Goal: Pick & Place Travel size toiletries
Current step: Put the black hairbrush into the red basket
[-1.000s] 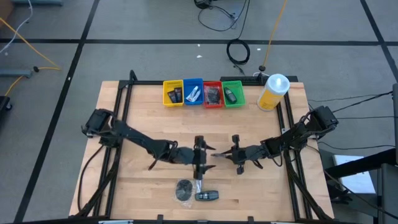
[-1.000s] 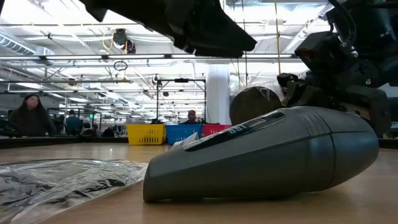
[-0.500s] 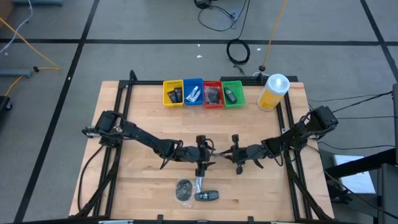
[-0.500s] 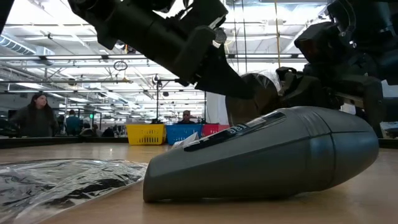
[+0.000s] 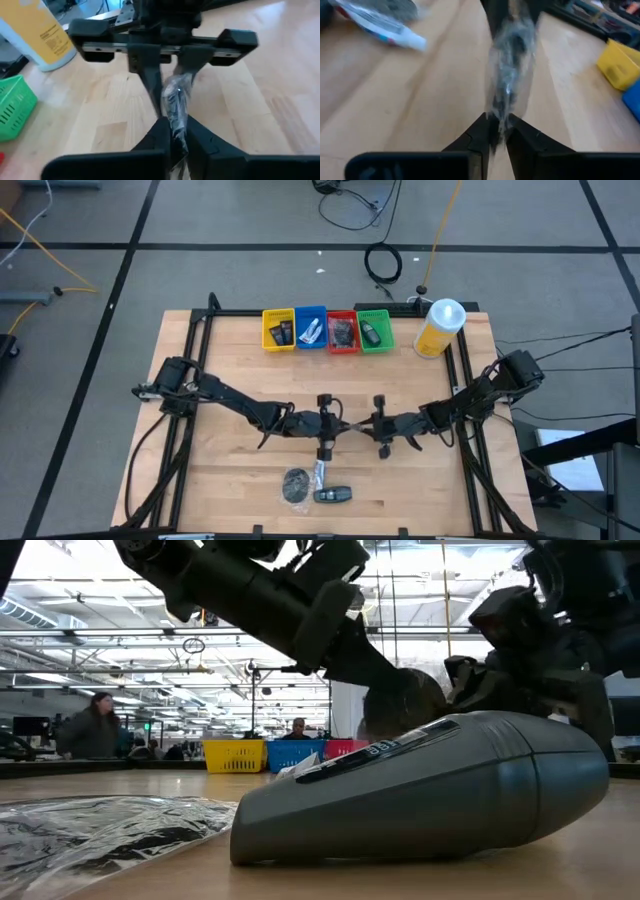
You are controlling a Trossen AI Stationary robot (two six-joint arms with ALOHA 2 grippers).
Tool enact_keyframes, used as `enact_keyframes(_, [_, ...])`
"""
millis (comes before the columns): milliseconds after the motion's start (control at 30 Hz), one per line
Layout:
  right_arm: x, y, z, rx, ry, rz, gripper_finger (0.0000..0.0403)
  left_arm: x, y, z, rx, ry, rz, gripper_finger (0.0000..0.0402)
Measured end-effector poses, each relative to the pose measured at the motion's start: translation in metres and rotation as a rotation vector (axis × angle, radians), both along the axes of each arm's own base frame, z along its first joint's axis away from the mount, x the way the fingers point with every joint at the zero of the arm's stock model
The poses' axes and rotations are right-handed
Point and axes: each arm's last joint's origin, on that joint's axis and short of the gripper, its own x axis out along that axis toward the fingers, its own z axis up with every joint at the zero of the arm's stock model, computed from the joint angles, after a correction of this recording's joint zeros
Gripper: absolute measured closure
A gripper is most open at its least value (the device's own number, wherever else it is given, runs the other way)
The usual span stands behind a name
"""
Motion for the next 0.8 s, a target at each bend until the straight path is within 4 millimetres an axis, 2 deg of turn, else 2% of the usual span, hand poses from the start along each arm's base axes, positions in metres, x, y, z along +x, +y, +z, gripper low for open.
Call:
enact_keyframes(167, [-0.01, -0.004, -0.006, -0.047, 0.109, -0.131, 0.0331, -0.002, 0.005, 0.019, 0.129, -0.008, 0.071, 0.0375])
enact_keyframes(300, [-0.017, -0.009, -0.013, -0.027, 0.158, -0.174, 0.0318, 0.006, 0.025, 0.041, 0.334, 0.002, 0.129, 0.0383])
enact_keyframes(433, [-0.019, -0.011, -0.015, -0.021, 0.157, -0.182, 0.0314, 0.018, 0.072, 0.049, 0.472, 0.031, 0.107, 0.0392])
enact_keyframes(533, [-0.018, -0.011, -0.013, -0.011, 0.137, -0.18, 0.0317, 0.018, 0.114, 0.045, 0.502, 0.074, 0.138, 0.0374])
enact_keyframes(667, [-0.017, -0.01, -0.012, -0.008, 0.126, -0.18, 0.032, 0.011, 0.17, 0.046, 0.435, 0.073, 0.232, 0.0358])
enact_keyframes(800, [-0.017, -0.01, -0.012, -0.006, 0.119, -0.18, 0.0319, 0.005, 0.211, 0.044, 0.316, 0.005, 0.211, 0.0369])
